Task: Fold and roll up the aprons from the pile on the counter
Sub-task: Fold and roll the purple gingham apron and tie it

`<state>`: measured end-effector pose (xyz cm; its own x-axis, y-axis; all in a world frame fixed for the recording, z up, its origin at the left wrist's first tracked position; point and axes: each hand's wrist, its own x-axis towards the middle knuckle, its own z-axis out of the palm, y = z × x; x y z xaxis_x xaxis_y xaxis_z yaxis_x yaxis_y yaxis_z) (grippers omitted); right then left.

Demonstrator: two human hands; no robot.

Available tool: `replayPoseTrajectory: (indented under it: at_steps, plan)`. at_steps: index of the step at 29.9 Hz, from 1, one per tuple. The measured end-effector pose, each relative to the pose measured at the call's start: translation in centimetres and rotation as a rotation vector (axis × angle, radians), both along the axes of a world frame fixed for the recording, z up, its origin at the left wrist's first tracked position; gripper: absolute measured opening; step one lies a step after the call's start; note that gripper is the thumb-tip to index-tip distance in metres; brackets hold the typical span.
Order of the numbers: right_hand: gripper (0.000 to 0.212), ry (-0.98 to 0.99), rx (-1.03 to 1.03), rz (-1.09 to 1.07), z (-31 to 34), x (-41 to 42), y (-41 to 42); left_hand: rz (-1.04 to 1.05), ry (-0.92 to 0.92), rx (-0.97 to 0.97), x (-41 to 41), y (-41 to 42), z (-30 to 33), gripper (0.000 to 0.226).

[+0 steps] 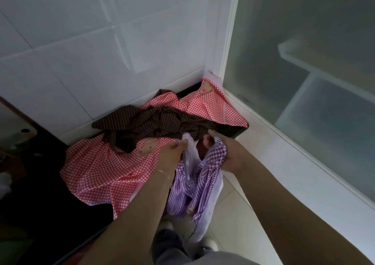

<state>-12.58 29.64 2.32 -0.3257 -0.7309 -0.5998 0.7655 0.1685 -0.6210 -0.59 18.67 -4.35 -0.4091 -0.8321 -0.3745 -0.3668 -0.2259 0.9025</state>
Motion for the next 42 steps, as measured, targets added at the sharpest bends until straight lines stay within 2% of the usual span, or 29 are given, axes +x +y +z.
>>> replayPoseTrajectory:
  at_steps: [1, 2, 4, 6, 7, 9, 14, 15, 17, 20, 22, 24, 26, 27, 28, 30, 32, 35, 39, 41, 42]
  plan:
    - [0.025, 0.063, -0.048, 0.062, 0.8, -0.1, 0.1, -0.063, 0.079, -0.013, -0.2, 0.4, 0.9, 0.052]
    - [0.025, 0.207, -0.06, 0.104, 1.8, 0.1, 0.0, -0.133, 0.174, 0.033, -0.4, 0.9, 1.8, 0.054]
    - [0.024, 0.638, -0.018, 0.109, 3.1, 0.3, -0.1, -0.237, 0.364, 0.205, -1.1, 2.3, 3.6, 0.055]
    - [0.026, 1.067, 0.084, 0.023, 3.4, 0.0, -0.3, -0.226, 0.441, 0.258, -1.7, 4.1, 5.3, 0.033]
    - [0.026, 1.178, 0.126, -0.02, 3.4, -0.3, -0.4, -0.205, 0.441, 0.248, -2.0, 4.7, 5.8, 0.024]
    - [0.025, 1.256, 0.174, -0.092, 3.5, -0.8, -0.3, -0.205, 0.45, 0.212, -2.3, 5.6, 6.1, 0.027]
    - [0.025, 1.324, 0.239, -0.19, 3.9, -1.9, 0.3, -0.25, 0.471, 0.225, -2.6, 7.0, 7.5, 0.024]
    - [0.025, 1.323, 0.242, -0.204, 4.0, -2.1, 0.3, -0.259, 0.499, 0.249, -2.7, 7.2, 7.7, 0.029]
    - [0.026, 1.345, 0.26, -0.203, 4.2, -2.2, 0.3, -0.258, 0.522, 0.273, -2.8, 7.5, 8.3, 0.054]
    - [0.023, 1.403, 0.26, -0.168, 4.0, -2.1, 0.1, -0.268, 0.51, 0.218, -3.0, 7.6, 9.0, 0.081]
    - [0.019, 1.398, 0.21, -0.152, 3.9, -2.0, 0.0, -0.27, 0.478, 0.169, -3.2, 7.2, 8.4, 0.091]
    - [0.021, 1.301, 0.125, -0.121, 3.9, -2.1, -0.2, -0.258, 0.442, 0.165, -3.2, 6.5, 8.5, 0.08]
    - [0.03, 1.107, 0.052, -0.016, 4.1, -2.4, -0.2, -0.247, 0.413, 0.17, -2.8, 6.0, 10.0, 0.042]
    - [0.029, 0.995, 0.011, 0.07, 4.1, -2.6, 0.0, -0.252, 0.382, 0.174, -2.7, 5.6, 10.5, 0.024]
    - [0.023, 0.882, -0.068, 0.161, 4.1, -2.8, 0.3, -0.272, 0.363, 0.185, -2.6, 5.2, 11.1, 0.015]
    - [0.016, 0.667, -0.237, 0.347, 4.0, -3.5, 1.0, -0.327, 0.329, 0.184, -2.4, 3.9, 11.8, 0.016]
    - [0.022, 0.527, -0.312, 0.47, 4.1, -4.0, 1.7, -0.366, 0.252, 0.147, -2.2, 2.7, 12.6, 0.022]
    - [0.02, 0.612, -0.233, 0.479, 4.3, -4.5, 1.5, -0.414, 0.128, 0.058, -2.2, 1.8, 13.2, 0.024]
    - [0.011, 0.92, -0.101, 0.487, 5.0, -4.6, 0.9, -0.444, -0.021, -0.159, -2.7, 1.4, 13.4, 0.026]
    - [0.016, 1.096, -0.082, 0.487, 5.4, -4.3, 0.6, -0.438, -0.107, -0.231, -3.0, 1.0, 13.0, 0.038]
    - [0.02, 1.143, -0.081, 0.463, 5.5, -4.1, 0.5, -0.443, -0.138, -0.279, -3.2, 1.0, 13.1, 0.036]
